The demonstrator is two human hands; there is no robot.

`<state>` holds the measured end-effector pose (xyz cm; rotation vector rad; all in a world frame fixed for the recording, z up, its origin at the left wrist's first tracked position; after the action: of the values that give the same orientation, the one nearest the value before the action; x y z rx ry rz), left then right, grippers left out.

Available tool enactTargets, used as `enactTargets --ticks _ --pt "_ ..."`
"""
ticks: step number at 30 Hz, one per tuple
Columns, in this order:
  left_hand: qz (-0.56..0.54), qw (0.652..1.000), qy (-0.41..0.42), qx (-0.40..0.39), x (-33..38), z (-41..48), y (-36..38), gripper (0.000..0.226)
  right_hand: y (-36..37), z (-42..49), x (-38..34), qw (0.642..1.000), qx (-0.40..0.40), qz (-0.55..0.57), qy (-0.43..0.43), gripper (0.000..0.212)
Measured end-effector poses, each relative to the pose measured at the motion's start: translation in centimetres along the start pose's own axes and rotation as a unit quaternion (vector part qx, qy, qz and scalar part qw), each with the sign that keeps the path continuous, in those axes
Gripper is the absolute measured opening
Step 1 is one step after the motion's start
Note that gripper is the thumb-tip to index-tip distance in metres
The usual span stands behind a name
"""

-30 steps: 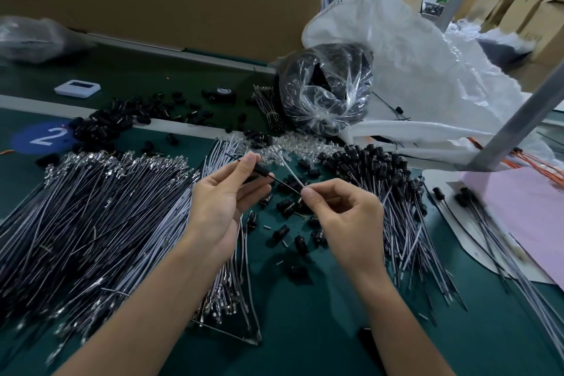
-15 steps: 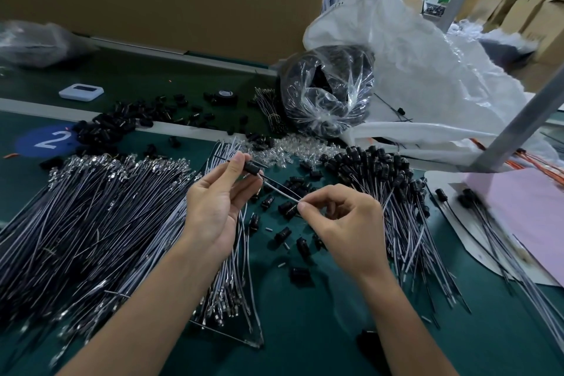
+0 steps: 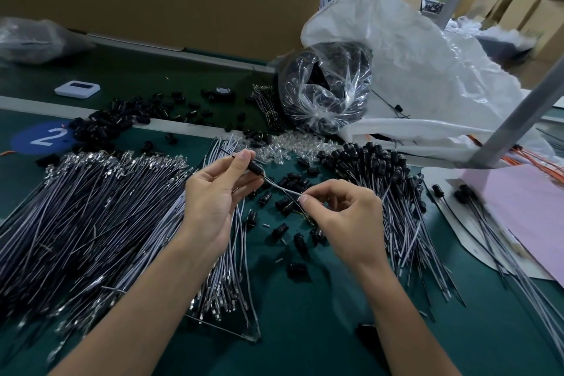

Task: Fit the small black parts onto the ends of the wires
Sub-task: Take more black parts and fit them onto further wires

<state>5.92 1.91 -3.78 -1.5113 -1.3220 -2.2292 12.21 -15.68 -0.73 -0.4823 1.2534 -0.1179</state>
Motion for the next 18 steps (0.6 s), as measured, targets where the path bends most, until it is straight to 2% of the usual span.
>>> enactTargets --ticks 6,18 --pt "-0.017 1.0 -0.011 0.018 -0.28 0.13 -0.36 0.01 0.12 -0.1 -0.07 1.0 -0.015 0.011 -0.002 0.015" --pt "-0.002 1.0 -0.009 -0.002 -0.54 -0.13 -0.08 0.012 -0.07 -0.01 0.16 1.0 -0.004 0.021 0.012 0.013"
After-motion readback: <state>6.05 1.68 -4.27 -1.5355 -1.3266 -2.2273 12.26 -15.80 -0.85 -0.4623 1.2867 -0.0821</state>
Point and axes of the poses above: each hand's wrist, its own z-axis towards the middle knuckle, its own y-axis out of the palm, x = y × z, the point moved 6 cm from there along z, towards the middle knuckle, and after that the axes turned 13 degrees about y, right-handed, at the moved point
